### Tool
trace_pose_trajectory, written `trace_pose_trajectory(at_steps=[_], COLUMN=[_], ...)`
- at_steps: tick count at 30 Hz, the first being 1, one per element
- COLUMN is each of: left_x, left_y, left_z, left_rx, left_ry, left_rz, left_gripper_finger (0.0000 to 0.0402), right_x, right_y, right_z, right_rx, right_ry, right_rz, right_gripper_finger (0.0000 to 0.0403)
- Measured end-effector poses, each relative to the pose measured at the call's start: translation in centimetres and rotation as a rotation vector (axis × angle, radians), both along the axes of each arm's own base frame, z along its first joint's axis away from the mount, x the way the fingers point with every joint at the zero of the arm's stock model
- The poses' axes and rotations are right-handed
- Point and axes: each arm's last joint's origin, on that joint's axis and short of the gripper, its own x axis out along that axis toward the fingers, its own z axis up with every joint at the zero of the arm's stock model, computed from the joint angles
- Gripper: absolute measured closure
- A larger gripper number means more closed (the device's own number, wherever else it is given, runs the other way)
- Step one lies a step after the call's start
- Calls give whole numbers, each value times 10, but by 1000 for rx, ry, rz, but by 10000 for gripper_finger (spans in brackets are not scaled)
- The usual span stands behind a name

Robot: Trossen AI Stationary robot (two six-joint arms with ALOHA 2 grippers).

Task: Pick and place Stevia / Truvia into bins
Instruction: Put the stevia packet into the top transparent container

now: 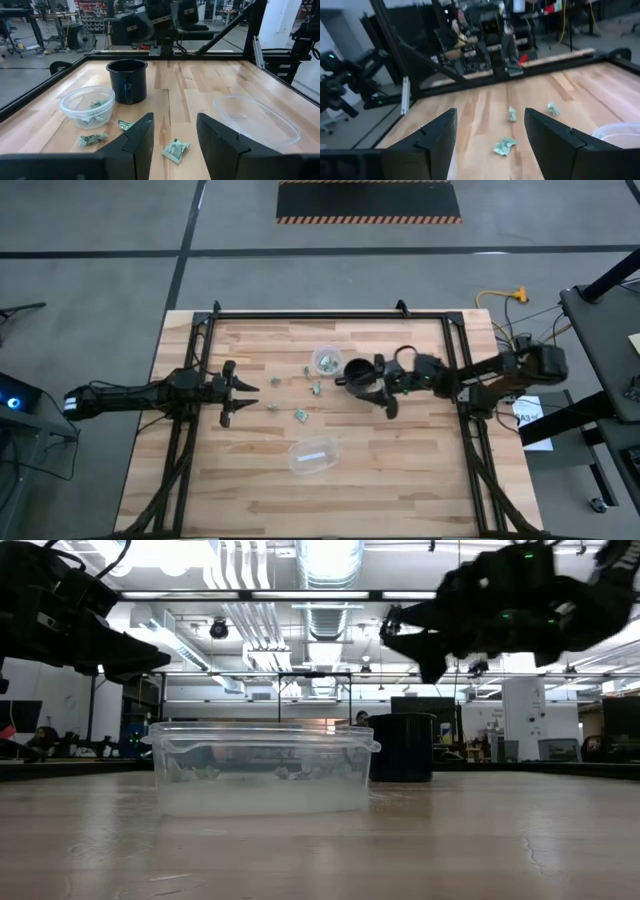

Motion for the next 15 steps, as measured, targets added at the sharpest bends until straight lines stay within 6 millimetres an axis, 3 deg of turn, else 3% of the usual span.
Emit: trace_pose_trajectory(at_steps=[9,15], left_x=[0,0], left_y=[0,0], left_z=[0,0], left_rx=[0,0], left_ry=[0,-1], left_rz=[0,0], left_gripper_finger=[269,269], right_x=[-44,-55], right_y=[25,49], right_z=[0,11], right_rx=[-21,-79], right_ry=[-92,-182], right_rz=[-115,0], right_gripper_finger=[181,181])
